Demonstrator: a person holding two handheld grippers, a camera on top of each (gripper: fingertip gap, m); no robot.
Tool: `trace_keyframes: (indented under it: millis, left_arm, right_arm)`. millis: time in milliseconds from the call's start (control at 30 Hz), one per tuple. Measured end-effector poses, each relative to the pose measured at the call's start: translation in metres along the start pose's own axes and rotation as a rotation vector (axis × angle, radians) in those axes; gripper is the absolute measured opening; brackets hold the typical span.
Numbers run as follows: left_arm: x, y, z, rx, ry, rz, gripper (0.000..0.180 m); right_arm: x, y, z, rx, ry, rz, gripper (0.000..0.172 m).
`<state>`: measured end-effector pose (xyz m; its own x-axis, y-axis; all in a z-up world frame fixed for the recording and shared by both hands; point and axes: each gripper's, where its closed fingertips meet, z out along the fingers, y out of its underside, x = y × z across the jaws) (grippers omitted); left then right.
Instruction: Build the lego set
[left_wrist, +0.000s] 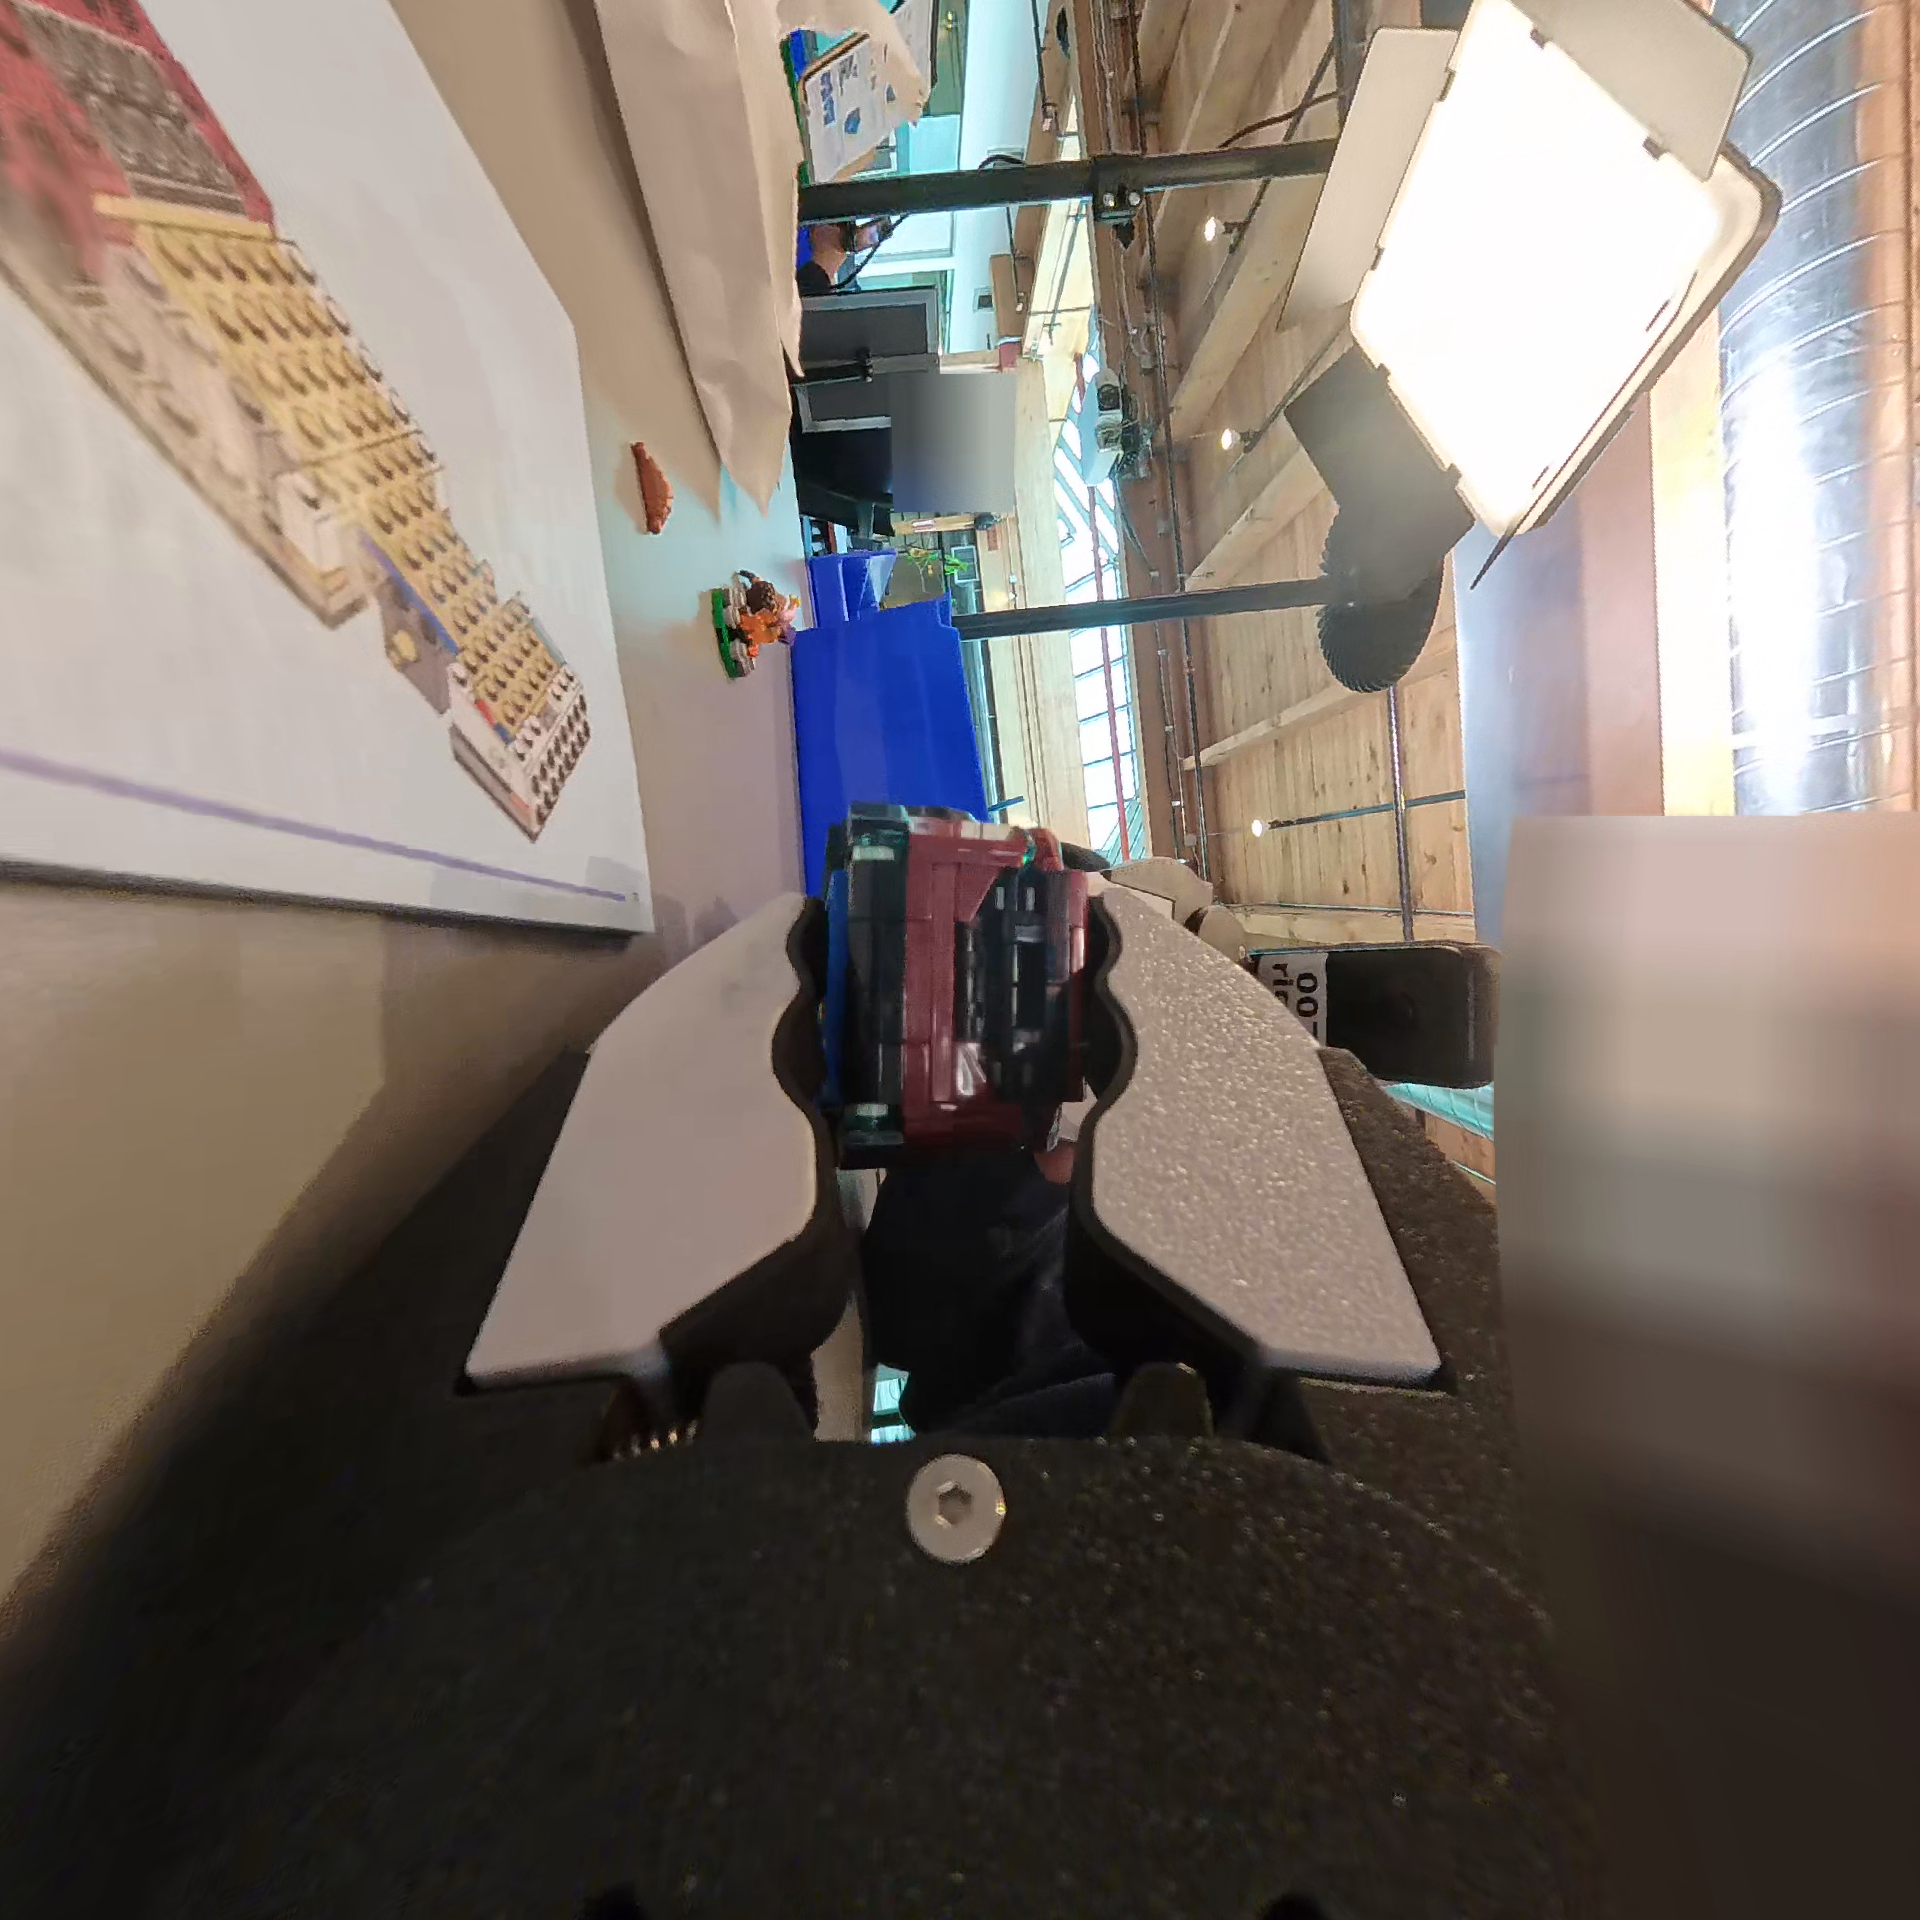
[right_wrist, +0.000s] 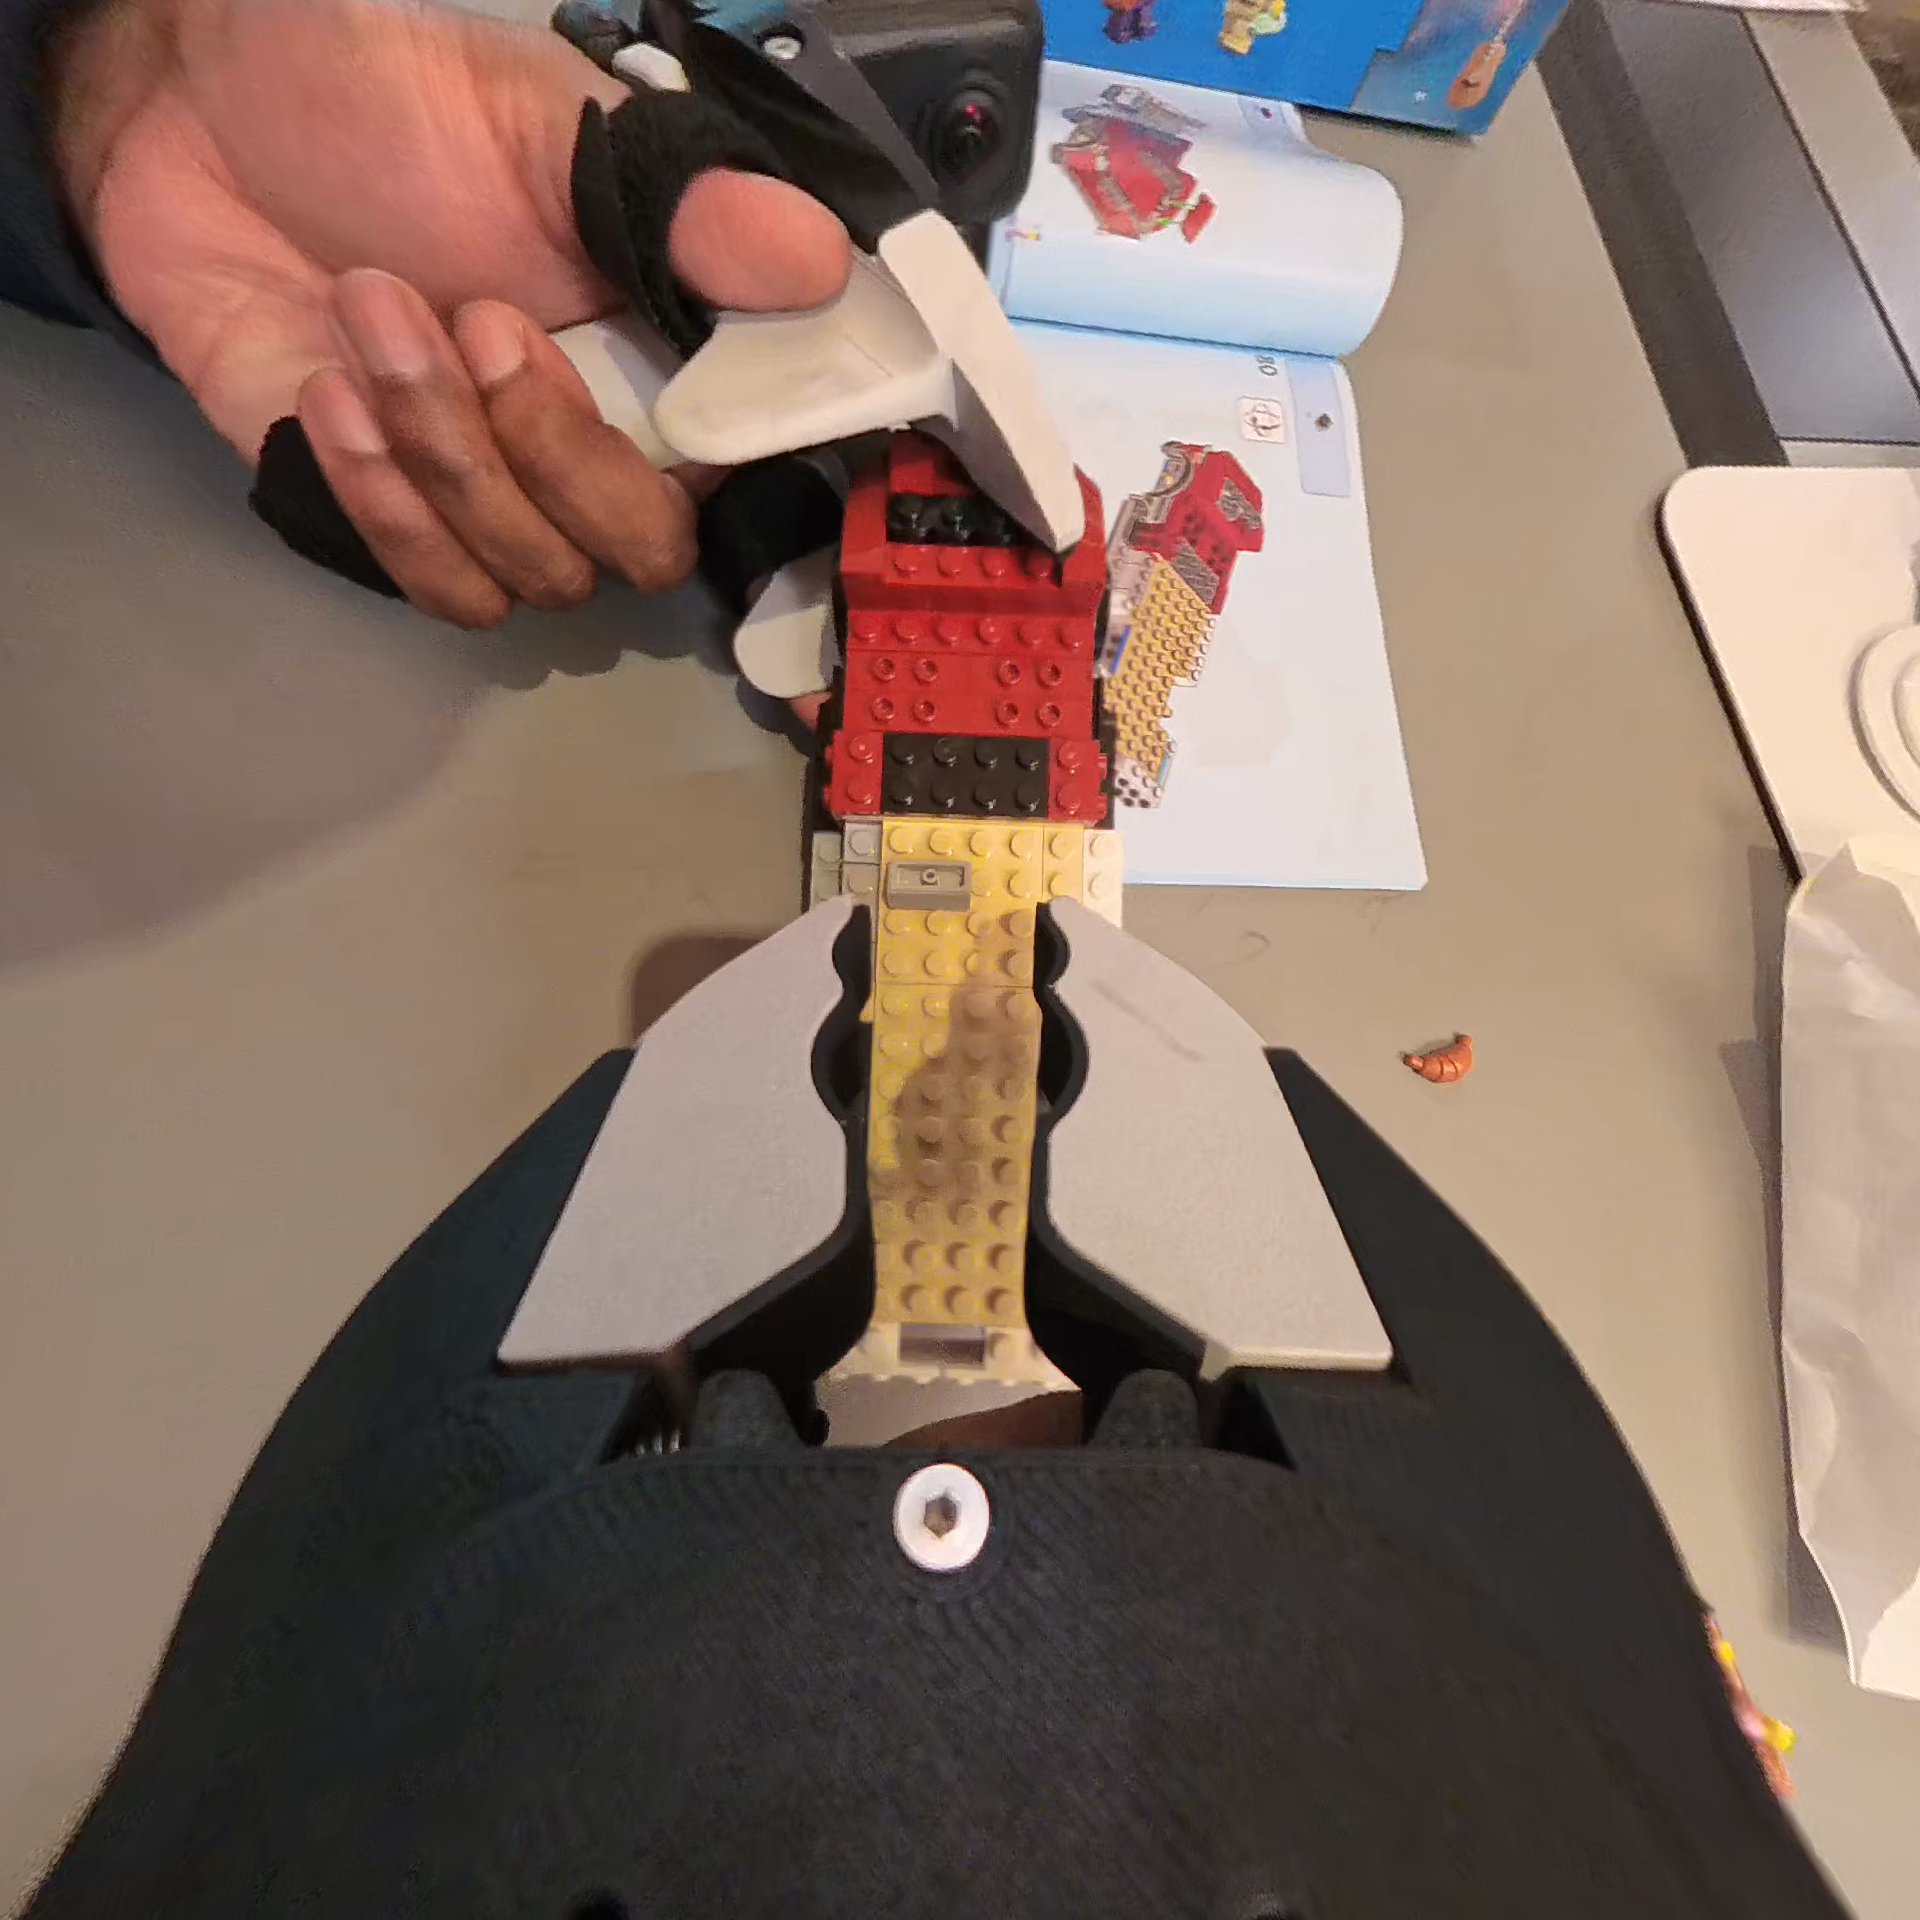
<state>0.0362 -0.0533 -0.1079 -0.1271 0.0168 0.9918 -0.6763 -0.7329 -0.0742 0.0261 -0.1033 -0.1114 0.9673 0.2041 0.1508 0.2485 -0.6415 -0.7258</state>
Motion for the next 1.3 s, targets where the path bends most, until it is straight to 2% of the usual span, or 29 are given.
trace_keyframes:
  millis: [800, 1167, 1300]
  left_arm:
    - [-0.007, -0.002, -0.012, 0.058, -0.012, -0.068, 0.048]
    - [-0.005, 0.002, -0.009, 0.053, 0.003, -0.073, 0.048]
    - [-0.004, 0.003, -0.009, 0.051, 0.011, -0.078, 0.048]
  right_arm:
    - [-0.012, 0.001, 0.024, -0.016, -0.009, -0.049, 0.019]
    - [-0.005, -0.032, 0.025, 0.073, -0.003, -0.047, 0.016]
    - [-0.005, -0.038, 0.027, 0.091, 0.003, -0.049, 0.023]
